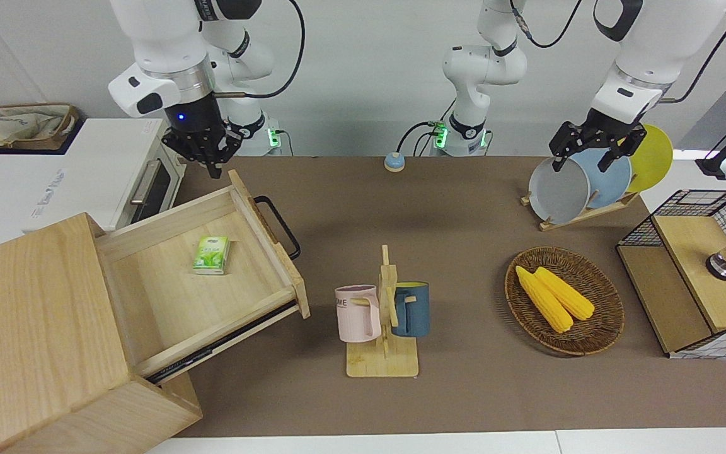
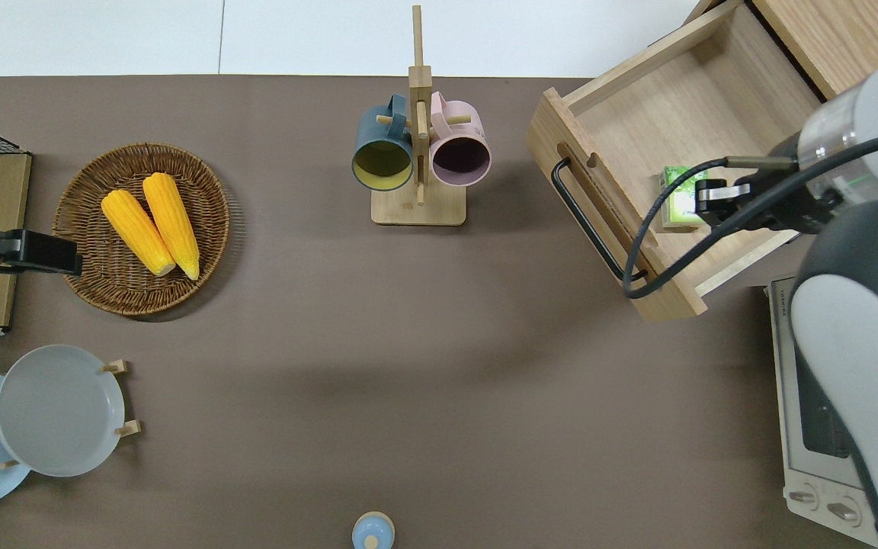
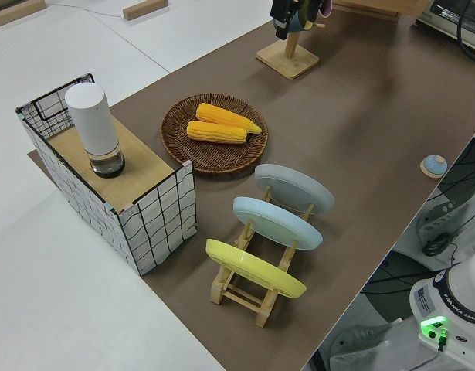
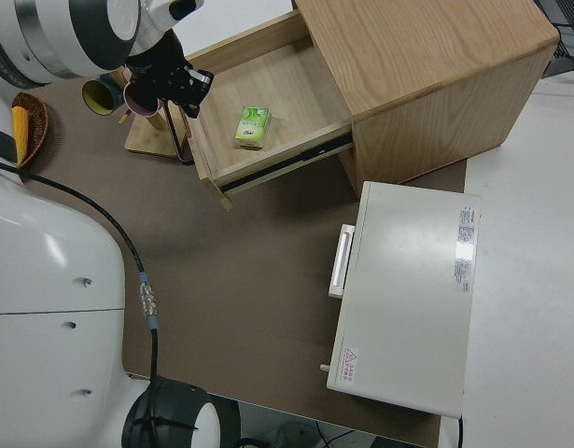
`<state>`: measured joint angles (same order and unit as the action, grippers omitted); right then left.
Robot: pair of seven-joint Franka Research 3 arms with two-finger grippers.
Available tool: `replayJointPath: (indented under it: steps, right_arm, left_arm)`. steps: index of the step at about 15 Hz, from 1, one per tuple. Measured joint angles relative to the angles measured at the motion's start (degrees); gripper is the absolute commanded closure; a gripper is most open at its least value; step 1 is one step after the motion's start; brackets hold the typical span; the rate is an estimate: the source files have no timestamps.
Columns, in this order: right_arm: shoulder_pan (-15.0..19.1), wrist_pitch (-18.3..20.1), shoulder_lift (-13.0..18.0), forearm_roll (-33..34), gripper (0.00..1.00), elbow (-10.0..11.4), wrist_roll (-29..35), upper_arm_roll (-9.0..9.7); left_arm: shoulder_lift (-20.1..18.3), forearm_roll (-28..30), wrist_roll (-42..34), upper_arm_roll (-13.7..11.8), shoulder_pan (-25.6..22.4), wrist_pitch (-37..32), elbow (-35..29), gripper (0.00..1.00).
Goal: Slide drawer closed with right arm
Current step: 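Move the right gripper to the drawer's black handle, then push the drawer front with the right gripper away from the robot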
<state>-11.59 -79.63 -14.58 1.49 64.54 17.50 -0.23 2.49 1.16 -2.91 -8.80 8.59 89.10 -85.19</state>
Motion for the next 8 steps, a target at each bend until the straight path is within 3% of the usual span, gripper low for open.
replayJointPath:
  steps: [3, 8]
  right_arm:
    - [-4.5, -0.5, 0.0, 0.0, 1.0, -0.1, 9.7, 0.08]
    - [-8.9, -3.1, -0.7, 0.0, 1.0, 0.0, 22.3, 0.27]
  left_arm:
    - [0.0, 0.0, 0.0, 0.0, 0.0, 0.0, 0.0, 0.0]
    - [0.0, 0.0, 0.0, 0.0, 0.0, 0.0, 0.0, 0.0]
